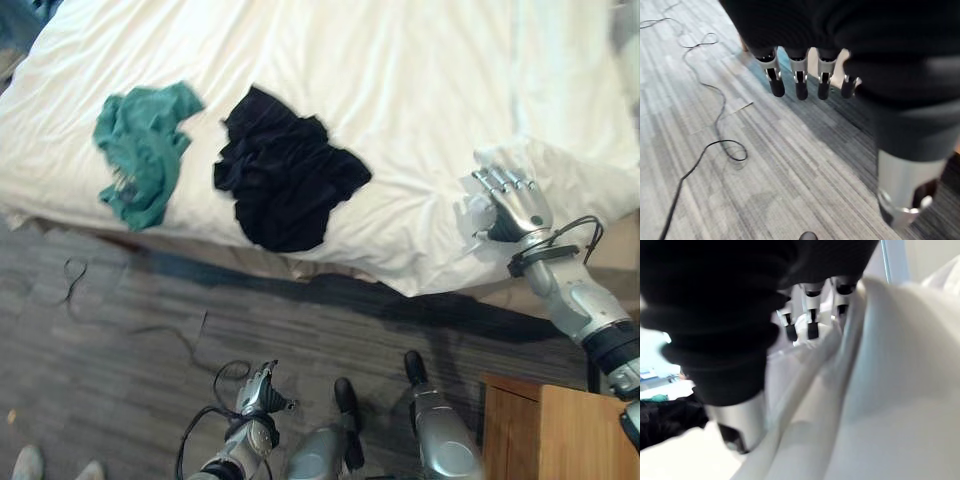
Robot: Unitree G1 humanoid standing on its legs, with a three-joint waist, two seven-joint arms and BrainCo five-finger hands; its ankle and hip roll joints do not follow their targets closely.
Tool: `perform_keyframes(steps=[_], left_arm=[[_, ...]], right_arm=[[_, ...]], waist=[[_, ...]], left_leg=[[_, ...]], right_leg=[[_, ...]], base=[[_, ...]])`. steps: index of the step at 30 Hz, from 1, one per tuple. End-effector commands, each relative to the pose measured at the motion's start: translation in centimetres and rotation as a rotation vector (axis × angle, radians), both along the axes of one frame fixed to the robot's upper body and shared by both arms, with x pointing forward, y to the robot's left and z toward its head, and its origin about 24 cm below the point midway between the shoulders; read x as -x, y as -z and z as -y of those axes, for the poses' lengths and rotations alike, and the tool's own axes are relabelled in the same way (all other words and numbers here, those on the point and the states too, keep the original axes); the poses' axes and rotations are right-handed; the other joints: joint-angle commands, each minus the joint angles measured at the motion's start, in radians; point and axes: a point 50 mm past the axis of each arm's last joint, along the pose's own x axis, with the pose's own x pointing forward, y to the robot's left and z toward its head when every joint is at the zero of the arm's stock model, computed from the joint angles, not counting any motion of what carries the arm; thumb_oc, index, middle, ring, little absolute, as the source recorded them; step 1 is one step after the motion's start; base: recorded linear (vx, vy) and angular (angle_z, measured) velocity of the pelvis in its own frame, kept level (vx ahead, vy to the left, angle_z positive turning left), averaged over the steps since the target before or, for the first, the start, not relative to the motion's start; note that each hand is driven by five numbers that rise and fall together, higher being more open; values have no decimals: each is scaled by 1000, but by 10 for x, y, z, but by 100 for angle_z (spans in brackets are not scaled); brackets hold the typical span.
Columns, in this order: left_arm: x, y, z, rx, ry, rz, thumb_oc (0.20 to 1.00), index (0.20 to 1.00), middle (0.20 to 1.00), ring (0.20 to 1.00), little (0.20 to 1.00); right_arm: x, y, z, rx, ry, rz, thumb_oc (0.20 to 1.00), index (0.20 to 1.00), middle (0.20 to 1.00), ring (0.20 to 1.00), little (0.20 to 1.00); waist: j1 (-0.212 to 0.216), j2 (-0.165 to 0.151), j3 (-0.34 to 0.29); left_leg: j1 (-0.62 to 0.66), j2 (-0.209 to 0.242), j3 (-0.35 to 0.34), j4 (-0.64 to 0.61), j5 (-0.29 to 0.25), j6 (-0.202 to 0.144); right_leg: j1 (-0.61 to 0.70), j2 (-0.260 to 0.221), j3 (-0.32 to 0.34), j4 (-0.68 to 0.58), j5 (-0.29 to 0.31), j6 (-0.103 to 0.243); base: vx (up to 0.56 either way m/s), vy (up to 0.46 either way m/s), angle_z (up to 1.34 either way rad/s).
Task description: Tidy up the quilt and then pick up the clothes from the bed and put them into the laundry hamper.
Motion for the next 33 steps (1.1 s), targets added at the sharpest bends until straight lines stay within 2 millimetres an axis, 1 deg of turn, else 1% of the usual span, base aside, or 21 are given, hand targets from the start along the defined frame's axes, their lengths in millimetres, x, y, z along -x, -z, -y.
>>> perform_keyframes(steps=[1, 3, 6, 8, 9, 10, 11, 12, 16, 18, 19, 20, 21, 22, 24, 26, 27, 28, 29, 30, 33], left_arm=[[5, 5, 3, -35, 29, -24, 1000, 1000, 1000, 1000, 1000], [6, 5, 2, -37, 30, -28, 1000, 1000, 1000, 1000, 1000], [3, 4, 3, -48, 40, -24, 1000, 1000, 1000, 1000, 1000], [2, 4, -2, -60, 31, -26, 1000, 1000, 1000, 1000, 1000], [2, 4, -1, -58, 29, -24, 1000, 1000, 1000, 1000, 1000], [0, 3, -5, -65, 24, -21, 1000, 1000, 1000, 1000, 1000], [0, 3, -5, -64, 22, -20, 1000, 1000, 1000, 1000, 1000], [-2, 1, -6, -62, 21, -14, 1000, 1000, 1000, 1000, 1000], [-11, -3, -6, -57, 20, 5, 1000, 1000, 1000, 1000, 1000], [-12, -3, -4, -51, 20, 3, 1000, 1000, 1000, 1000, 1000], [-12, -3, -4, -51, 20, 3, 1000, 1000, 1000, 1000, 1000], [-10, -1, -4, -47, 11, -2, 1000, 1000, 1000, 1000, 1000], [-10, -1, -4, -47, 11, -3, 1000, 1000, 1000, 1000, 1000], [-7, 1, -2, -42, 1, -15, 1000, 1000, 1000, 1000, 1000], [-3, 3, -4, -55, -10, -37, 1000, 1000, 1000, 1000, 1000], [3, 6, -10, -82, -25, -65, 1000, 1000, 1000, 1000, 1000], [8, 8, -13, -92, -39, -83, 1000, 1000, 1000, 1000, 1000], [8, 8, -13, -93, -37, -84, 1000, 1000, 1000, 1000, 1000], [13, 9, -15, -95, -49, -97, 1000, 1000, 1000, 1000, 1000], [23, 13, -18, -104, -68, -127, 1000, 1000, 1000, 1000, 1000], [32, 17, -21, -113, -85, -158, 1000, 1000, 1000, 1000, 1000]], right_arm=[[3, -23, 8, 16, -1, 109, 1000, 1000, 1000, 1000, 1000], [3, -25, 8, -2, -5, 121, 1000, 1000, 1000, 1000, 1000], [-8, -22, 15, -7, 51, 90, 1000, 1000, 1000, 1000, 1000], [-22, -23, 26, -10, 138, 48, 1000, 1000, 1000, 1000, 1000], [-23, -23, 25, -9, 136, 50, 1000, 1000, 1000, 1000, 1000], [-32, -22, 34, -9, 203, 12, 1000, 1000, 1000, 1000, 1000], [-32, -22, 33, -9, 201, 14, 1000, 1000, 1000, 1000, 1000], [-36, -18, 38, -4, 243, -23, 200, 200, 200, 200, 200], [-42, 2, 56, -1, 384, -156, 200, 200, 200, 200, 200], [-35, 23, 70, -35, 468, -234, 200, 200, 200, 200, 200], [-35, 23, 70, -36, 468, -234, 200, 200, 200, 200, 200], [-27, 39, 78, -81, 498, -268, 200, 200, 200, 200, 200], [-27, 39, 79, -82, 499, -269, 200, 200, 200, 200, 200], [-8, 72, 86, -153, 521, -334, 200, 200, 200, 200, 200], [18, 105, 97, -222, 560, -395, 200, 200, 200, 200, 200], [54, 145, 103, -354, 613, -460, 200, 200, 200, 200, 200], [72, 159, 106, -433, 640, -469, 1000, 1000, 1000, 1000, 1000], [72, 159, 106, -433, 641, -469, 1000, 1000, 1000, 1000, 1000], [89, 174, 106, -491, 673, -484, 1000, 1000, 1000, 1000, 1000], [124, 204, 100, -645, 745, -520, 1000, 1000, 1000, 1000, 1000], [163, 232, 87, -833, 801, -566, 1000, 1000, 1000, 1000, 1000]], waist=[[13, -24, -58], [17, -30, -55], [32, -29, -33], [49, -20, -8], [47, -20, -7], [57, -14, 2], [55, -13, 2], [60, -8, 6], [70, 6, 15], [69, 8, 11], [69, 8, 11], [63, 4, 6], [64, 4, 6], [53, -5, -1], [40, -19, -14], [21, -39, -27], [8, -49, -38], [12, -49, -40], [2, -56, -45], [-18, -73, -66], [-45, -91, -99]], left_leg=[[-26, 50, 5, 45, -88, -67], [-28, 52, 2, 50, -87, -67], [-47, 54, -2, 58, -82, -70], [-75, 54, -4, 62, -71, -76], [-78, 54, -3, 63, -71, -76], [-99, 56, -7, 64, -63, -80], [-100, 56, -7, 64, -63, -80], [-115, 56, -11, 66, -56, -82], [-140, 58, -23, 57, -33, -90], [-135, 59, -27, 43, -23, -92], [-134, 59, -27, 43, -23, -92], [-126, 59, -27, 36, -22, -92], [-126, 59, -27, 36, -22, -92], [-114, 59, -24, 33, -26, -90], [-99, 62, -21, 32, -34, -87], [-71, 61, -15, 30, -52, -82], [-58, 60, -7, 29, -62, -78], [-61, 61, -5, 29, -60, -79], [-48, 59, 0, 29, -69, -75], [-21, 60, 18, 30, -84, -68], [13, 64, 43, 28, -97, -64]], right_leg=[[38, -24, -23, 20, -153, 19], [35, -23, -24, 28, -154, 17], [8, -19, -22, 41, -151, 17], [-24, -17, -23, 42, -141, 18], [-26, -17, -22, 42, -141, 18], [-41, -15, -25, 38, -134, 20], [-42, -15, -25, 37, -133, 20], [-49, -15, -28, 33, -129, 21], [-59, -11, -49, 20, -122, 22], [-49, -10, -61, 15, -122, 21], [-48, -10, -61, 15, -122, 21], [-37, -11, -64, 9, -121, 20], [-36, -11, -64, 8, -121, 20], [-25, -12, -63, 4, -120, 19], [-12, -14, -61, -1, -119, 18], [9, -15, -57, -6, -124, 20], [20, -15, -49, -12, -124, 21], [18, -14, -47, -15, -120, 20], [27, -14, -43, -15, -124, 22], [45, -12, -26, -17, -126, 29], [69, -7, 1, -20, -127, 35]], base=[[-37, -38, -11], [-58, -49, -5], [-89, -41, -2], [-86, -34, -4], [-93, -41, -1], [-52, -28, 4], [-72, -41, 3], [-41, -25, 2], [-40, -42, 12], [-8, -7, 21], [5, 29, 34], [7, 24, 27], [9, 62, 24], [13, 41, 10], [26, 39, 4], [53, 38, -2], [42, 23, -10], [46, 30, -21], [63, 55, -29], [92, 72, -24], [92, 76, -34]])
